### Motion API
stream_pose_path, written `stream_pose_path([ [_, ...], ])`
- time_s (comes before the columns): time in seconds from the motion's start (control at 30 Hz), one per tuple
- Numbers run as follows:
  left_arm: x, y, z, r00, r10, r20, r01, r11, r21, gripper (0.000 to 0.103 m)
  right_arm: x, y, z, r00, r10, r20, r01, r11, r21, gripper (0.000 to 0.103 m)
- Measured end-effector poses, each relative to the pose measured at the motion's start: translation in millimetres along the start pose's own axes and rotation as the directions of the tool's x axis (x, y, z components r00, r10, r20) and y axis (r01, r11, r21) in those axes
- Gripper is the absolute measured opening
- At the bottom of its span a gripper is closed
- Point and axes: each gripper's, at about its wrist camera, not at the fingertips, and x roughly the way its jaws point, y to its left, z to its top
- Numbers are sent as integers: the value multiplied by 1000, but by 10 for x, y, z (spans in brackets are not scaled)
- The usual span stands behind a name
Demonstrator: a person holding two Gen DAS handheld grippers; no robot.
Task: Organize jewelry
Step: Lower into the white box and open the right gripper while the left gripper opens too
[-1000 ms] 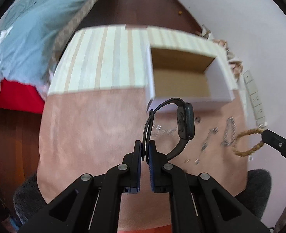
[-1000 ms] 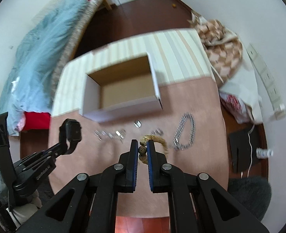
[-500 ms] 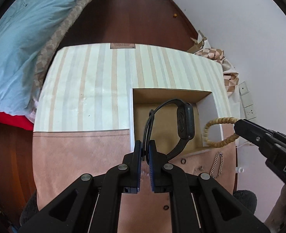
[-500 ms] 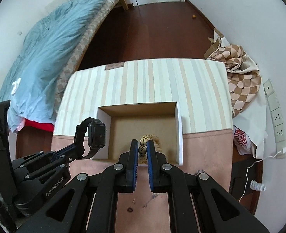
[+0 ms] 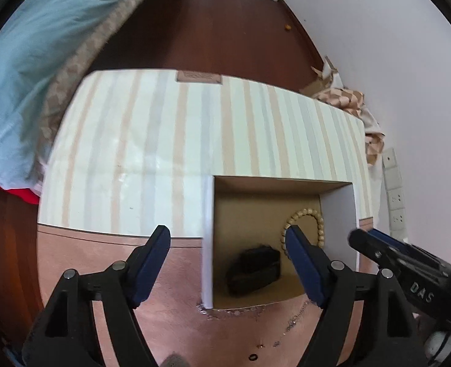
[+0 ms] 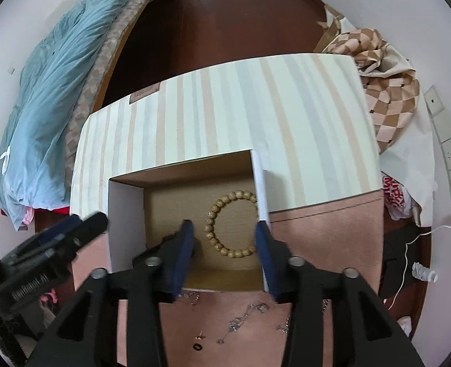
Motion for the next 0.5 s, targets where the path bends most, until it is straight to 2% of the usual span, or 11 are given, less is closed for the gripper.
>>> stream_pose_path([
  [0.03,-12,3,0,1000,11,1,-11,1000,5,78,-26,-2,-13,1000,1,7,-1,1000,-3,47],
  [0.07,-43,2,-22,999,43,11,-43,999,13,85,-60,3,-46,1000,-1,15,1,1000,-10,50],
  [0.1,-63,9,-37,997,71,20,-72,997,20,95,-91,14,-82,999,-33,24,34,999,-23,60],
  [0.13,-90,17,-63,995,95,34,-96,995,28,98,-116,32,-105,997,-60,39,61,997,-39,69],
  [0.17,-110,27,-88,992,113,47,-115,993,32,99,-143,62,-162,993,-105,62,109,992,-63,74],
  [0.23,-148,49,-160,986,152,74,-154,987,33,100,-143,92,-246,979,-188,80,194,977,-85,90],
  [0.3,-180,77,-268,978,182,99,-185,982,26,101,-116,121,-372,969,-231,86,239,965,-108,93],
  [0.4,-189,95,-414,967,228,114,-233,972,30,103,-76,113,-531,963,-254,89,264,957,-124,94],
  [0.5,-174,94,-518,966,234,109,-238,971,29,103,-85,102,-637,963,-253,96,264,957,-119,96],
])
